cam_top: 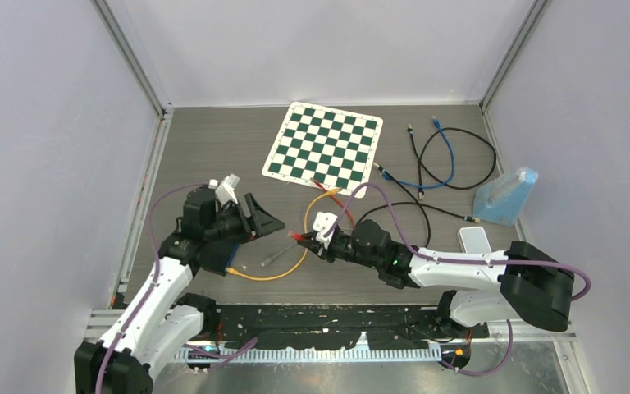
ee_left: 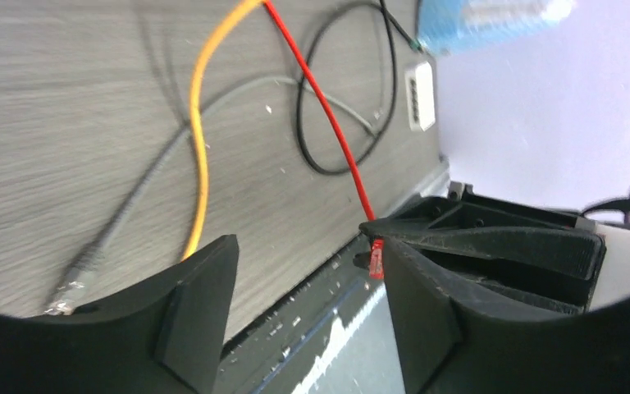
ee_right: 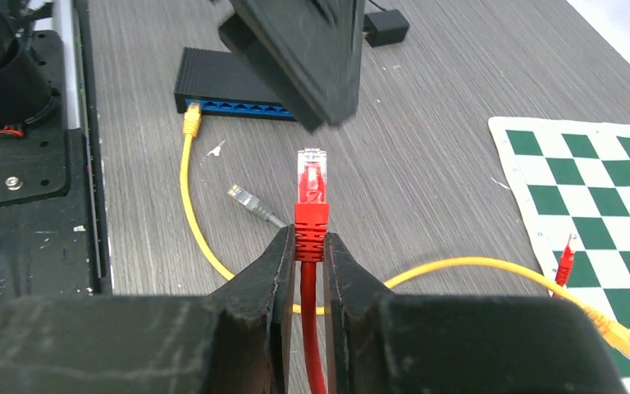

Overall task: Insert the plug into the switch port
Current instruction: Pick up the connector from the center of the board, then insert the connector into the switch port.

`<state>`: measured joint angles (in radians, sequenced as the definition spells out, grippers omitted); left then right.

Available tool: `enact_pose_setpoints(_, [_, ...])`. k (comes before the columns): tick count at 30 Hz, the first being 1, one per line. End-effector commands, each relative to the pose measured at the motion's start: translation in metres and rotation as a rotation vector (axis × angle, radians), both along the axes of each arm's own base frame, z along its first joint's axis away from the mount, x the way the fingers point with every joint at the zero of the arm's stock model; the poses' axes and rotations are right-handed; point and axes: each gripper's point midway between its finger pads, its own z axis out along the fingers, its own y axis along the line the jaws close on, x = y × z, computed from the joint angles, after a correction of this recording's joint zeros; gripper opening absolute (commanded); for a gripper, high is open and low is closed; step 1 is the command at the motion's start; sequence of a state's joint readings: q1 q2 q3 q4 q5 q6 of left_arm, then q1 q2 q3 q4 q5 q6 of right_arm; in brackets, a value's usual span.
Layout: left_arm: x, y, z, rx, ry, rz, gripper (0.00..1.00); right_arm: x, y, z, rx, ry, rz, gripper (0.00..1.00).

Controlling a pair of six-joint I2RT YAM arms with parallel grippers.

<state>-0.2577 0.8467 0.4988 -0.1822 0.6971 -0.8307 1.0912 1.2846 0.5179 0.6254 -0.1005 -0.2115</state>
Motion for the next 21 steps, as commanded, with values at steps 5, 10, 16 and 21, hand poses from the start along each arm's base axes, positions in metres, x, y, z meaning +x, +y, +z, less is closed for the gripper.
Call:
enact_pose_setpoints(5, [0.022,0.127,-0.02,0.478,0.053,0.63,0.81,0.015,0.014,-0.002,-0.046,0.102,-0.14,0.05])
enact_pose_setpoints(10, [0.005,0.205,-0.032,0.62,0.147,1.052,0.71,0.004,0.051,-0.04,-0.18,0.156,-0.128,0.05])
enact_pose_setpoints(16, [-0.008,0.236,-0.047,0.595,0.288,1.225,0.71,0.006,0.098,-0.051,-0.245,0.165,-0.146,0.05])
enact_pose_setpoints(21, [-0.014,0.247,-0.076,0.547,0.445,1.281,0.68,0.004,0.118,-0.067,-0.296,0.16,-0.149,0.05])
